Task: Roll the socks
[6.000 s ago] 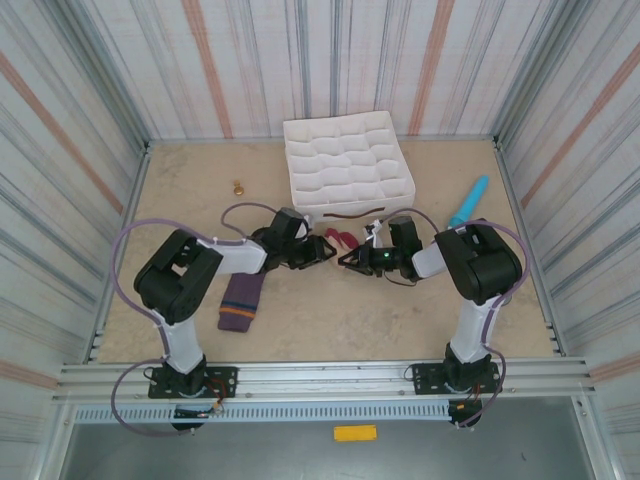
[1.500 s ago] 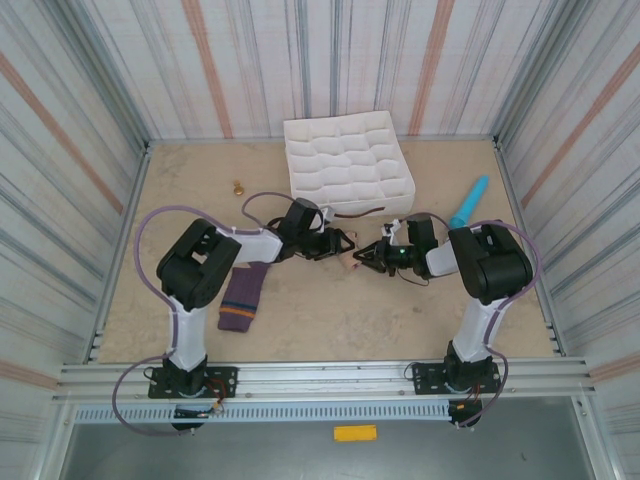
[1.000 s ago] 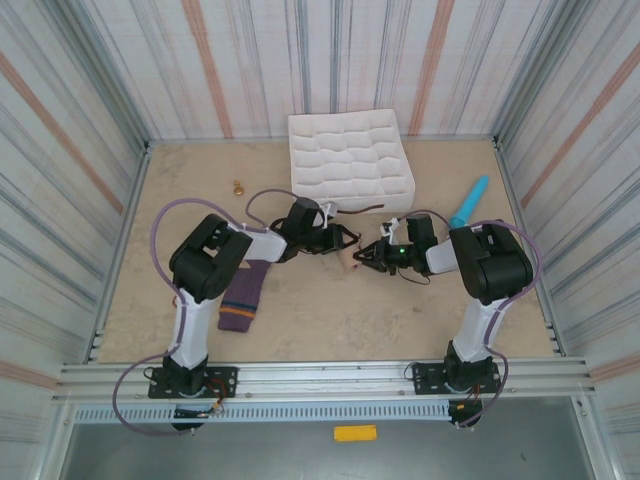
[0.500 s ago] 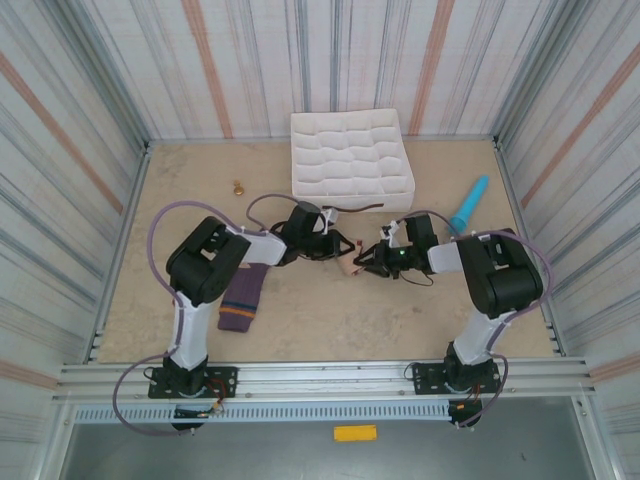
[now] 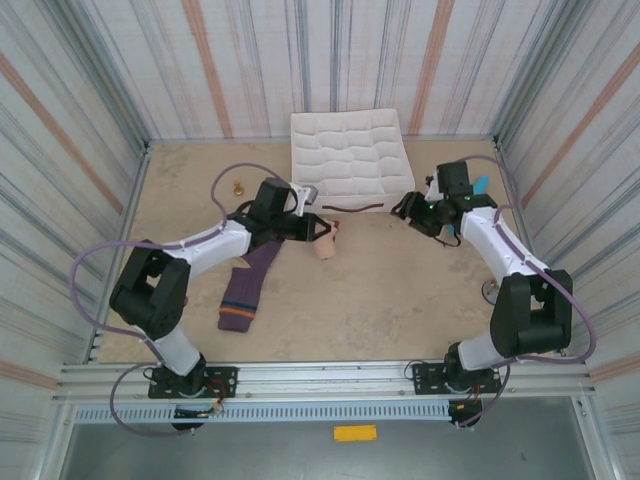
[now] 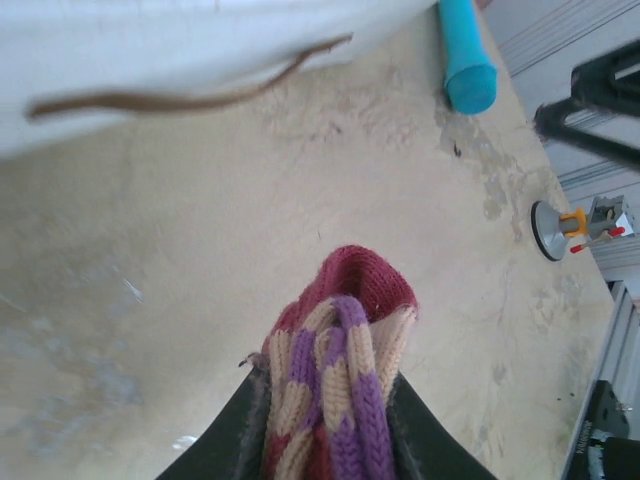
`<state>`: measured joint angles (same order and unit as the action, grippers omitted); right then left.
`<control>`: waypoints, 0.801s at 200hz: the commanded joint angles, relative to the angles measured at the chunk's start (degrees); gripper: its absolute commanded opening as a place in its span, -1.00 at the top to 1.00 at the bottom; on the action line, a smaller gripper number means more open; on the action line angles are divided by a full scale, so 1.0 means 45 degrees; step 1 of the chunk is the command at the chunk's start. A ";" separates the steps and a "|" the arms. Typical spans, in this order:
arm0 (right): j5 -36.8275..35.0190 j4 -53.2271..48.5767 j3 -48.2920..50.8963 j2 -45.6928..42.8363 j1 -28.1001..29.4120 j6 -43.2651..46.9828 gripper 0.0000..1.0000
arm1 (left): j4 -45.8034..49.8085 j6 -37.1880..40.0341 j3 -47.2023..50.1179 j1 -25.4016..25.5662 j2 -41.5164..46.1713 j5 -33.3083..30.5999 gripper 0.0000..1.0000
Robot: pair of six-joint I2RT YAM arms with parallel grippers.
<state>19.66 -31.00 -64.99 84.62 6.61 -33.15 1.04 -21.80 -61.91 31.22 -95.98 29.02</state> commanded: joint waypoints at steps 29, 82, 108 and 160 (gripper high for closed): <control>-0.3717 -0.3407 -0.4221 0.2813 -0.0238 0.1578 -0.30 | 0.1876 0.3280 -0.1561 -0.0578 0.0894 0.0990 1.00; -0.4471 -0.4167 -0.7422 0.6351 -0.0281 0.2050 -0.12 | 0.1189 0.4101 -0.2107 -0.1144 0.1118 0.0629 1.00; -0.3814 -0.4243 -0.7953 0.7195 -0.0283 0.2311 0.12 | 0.0767 0.4370 -0.2702 -0.1563 0.0788 0.1167 1.00; -0.3444 -0.4563 -0.7511 0.7019 -0.0297 0.3291 0.95 | 0.1157 0.4335 -0.4240 -0.2242 -0.0324 0.2517 1.00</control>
<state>4.08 -47.20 -99.57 116.84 5.58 -21.96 6.68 -3.31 -78.85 22.09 -95.83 35.75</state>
